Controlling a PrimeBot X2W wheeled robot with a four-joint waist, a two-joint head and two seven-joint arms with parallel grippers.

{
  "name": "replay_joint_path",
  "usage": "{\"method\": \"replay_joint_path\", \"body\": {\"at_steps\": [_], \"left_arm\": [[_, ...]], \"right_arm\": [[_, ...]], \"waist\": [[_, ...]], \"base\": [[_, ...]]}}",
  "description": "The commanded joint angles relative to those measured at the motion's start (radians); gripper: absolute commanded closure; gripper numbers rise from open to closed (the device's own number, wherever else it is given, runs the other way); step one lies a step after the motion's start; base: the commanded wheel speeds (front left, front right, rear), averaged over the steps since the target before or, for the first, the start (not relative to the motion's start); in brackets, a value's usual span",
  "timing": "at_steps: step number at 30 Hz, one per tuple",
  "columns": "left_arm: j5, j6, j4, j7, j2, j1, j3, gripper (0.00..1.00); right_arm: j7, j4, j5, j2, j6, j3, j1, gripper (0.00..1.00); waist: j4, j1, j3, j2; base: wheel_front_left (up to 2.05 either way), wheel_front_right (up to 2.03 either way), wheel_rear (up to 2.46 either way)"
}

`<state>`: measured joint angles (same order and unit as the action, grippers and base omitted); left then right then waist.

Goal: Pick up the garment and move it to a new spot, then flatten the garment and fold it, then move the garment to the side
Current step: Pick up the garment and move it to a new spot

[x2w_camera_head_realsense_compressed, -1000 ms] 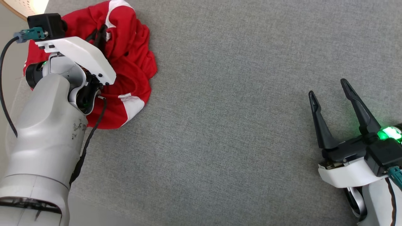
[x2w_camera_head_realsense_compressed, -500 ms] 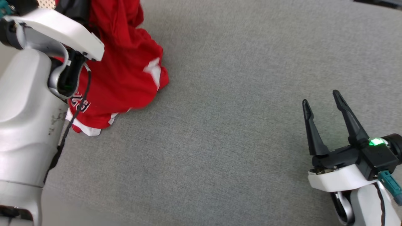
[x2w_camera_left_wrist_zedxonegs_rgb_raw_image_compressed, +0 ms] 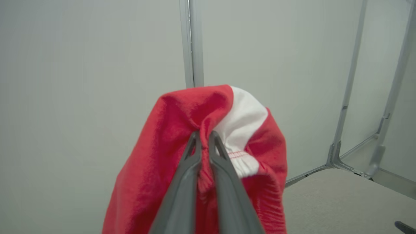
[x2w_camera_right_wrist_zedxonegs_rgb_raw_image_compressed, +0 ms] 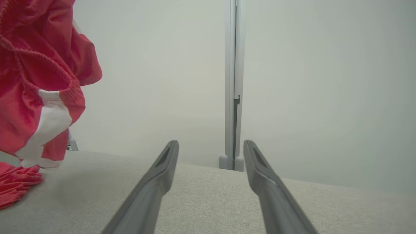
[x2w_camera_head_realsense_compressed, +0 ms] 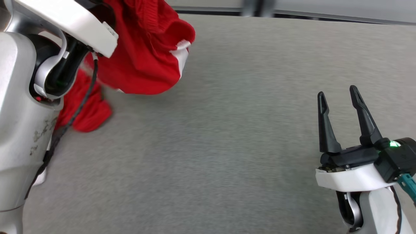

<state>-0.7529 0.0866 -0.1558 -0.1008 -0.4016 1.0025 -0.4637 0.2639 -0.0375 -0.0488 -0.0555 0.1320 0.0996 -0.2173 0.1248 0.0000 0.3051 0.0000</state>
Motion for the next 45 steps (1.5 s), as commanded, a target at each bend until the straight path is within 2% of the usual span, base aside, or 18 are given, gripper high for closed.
{"method": "replay_joint_path", "body": {"at_steps": [1, 2, 3, 6, 9, 13, 16, 21, 25, 29, 30, 31, 37, 45], "left_arm": [[-0.006, -0.007, 0.023, -0.011, -0.004, -0.014, -0.001, 1.00], [-0.005, -0.011, 0.046, -0.024, -0.007, -0.014, -0.006, 1.00], [-0.004, -0.016, 0.084, -0.049, -0.007, -0.011, -0.020, 1.00], [0.002, -0.016, 0.118, -0.076, 0.002, 0.002, -0.044, 1.00], [0.012, -0.008, 0.129, -0.099, 0.021, 0.009, -0.084, 1.00], [0.084, 0.004, 0.109, -0.111, 0.019, -0.009, -0.175, 1.00], [0.122, 0.014, 0.072, -0.107, 0.026, -0.060, -0.252, 1.00], [0.160, 0.028, -0.045, -0.070, 0.059, -0.172, -0.384, 1.00], [0.191, 0.032, -0.198, 0.008, 0.111, -0.230, -0.453, 1.00], [0.202, 0.010, -0.330, 0.088, 0.182, -0.270, -0.476, 1.00], [0.201, 0.008, -0.350, 0.106, 0.197, -0.275, -0.477, 0.78], [0.203, 0.001, -0.365, 0.128, 0.209, -0.278, -0.475, 0.00], [0.197, -0.036, -0.380, 0.227, 0.255, -0.292, -0.451, 0.00], [0.131, -0.166, -0.311, 0.338, 0.247, -0.444, -0.343, 0.00]], "right_arm": [[0.001, 0.007, -0.004, 0.000, -0.002, -0.005, -0.003, 0.00], [0.001, 0.010, -0.011, 0.002, -0.002, -0.009, -0.001, 0.00], [0.001, 0.015, -0.030, 0.004, -0.002, -0.014, 0.009, 0.00], [0.001, 0.017, -0.062, 0.005, -0.002, -0.015, 0.023, 0.00], [0.001, 0.018, -0.081, 0.004, -0.002, -0.025, 0.036, 0.00], [0.001, 0.010, -0.104, 0.005, -0.002, -0.020, 0.042, 0.00], [0.001, 0.013, -0.117, 0.005, -0.002, -0.019, 0.031, 0.00], [0.001, 0.010, -0.121, 0.005, -0.002, -0.016, 0.016, 0.00], [0.001, 0.001, -0.120, 0.005, -0.002, -0.012, 0.002, 0.00], [0.001, -0.005, -0.104, 0.004, -0.002, 0.006, -0.014, 0.00], [0.001, -0.007, -0.103, 0.004, -0.002, 0.008, -0.014, 0.00], [0.001, -0.009, -0.098, 0.003, -0.002, 0.009, -0.014, 0.00], [0.001, -0.033, -0.086, 0.004, -0.002, 0.029, -0.008, 0.00], [0.001, -0.075, -0.090, 0.004, -0.002, 0.051, 0.034, 0.00]], "waist": [[-0.139, 0.0000, -0.037, 0.0000], [-0.172, 0.0000, -0.040, 0.0000], [-0.235, 0.0000, -0.045, 0.0000], [-0.319, 0.0000, -0.051, 0.0000], [-0.383, 0.0000, -0.051, 0.0000], [-0.442, 0.0000, -0.025, 0.0000], [-0.458, 0.0000, 0.014, 0.0000], [-0.444, 0.0000, 0.077, 0.0000], [-0.419, 0.0000, 0.102, 0.0000], [-0.390, 0.0000, 0.102, 0.0000], [-0.381, 0.0000, 0.097, 0.0000], [-0.371, 0.0000, 0.091, 0.0000], [-0.313, 0.0000, 0.039, 0.0000], [-0.201, 0.0000, -0.100, 0.0000]], "base": [[0.00, 0.00, 0.00], [0.00, 0.00, 0.00], [0.00, 0.00, 0.00], [0.00, 0.00, 0.00], [0.00, 0.00, 0.00], [0.00, 0.00, 0.00], [0.00, 0.00, 0.00], [0.00, 0.00, 0.00], [0.00, 0.00, 0.00], [0.00, 0.00, 0.00], [0.00, 0.00, 0.00], [0.00, 0.00, 0.00], [0.00, 0.00, 0.00], [0.00, 0.00, 0.00]]}}
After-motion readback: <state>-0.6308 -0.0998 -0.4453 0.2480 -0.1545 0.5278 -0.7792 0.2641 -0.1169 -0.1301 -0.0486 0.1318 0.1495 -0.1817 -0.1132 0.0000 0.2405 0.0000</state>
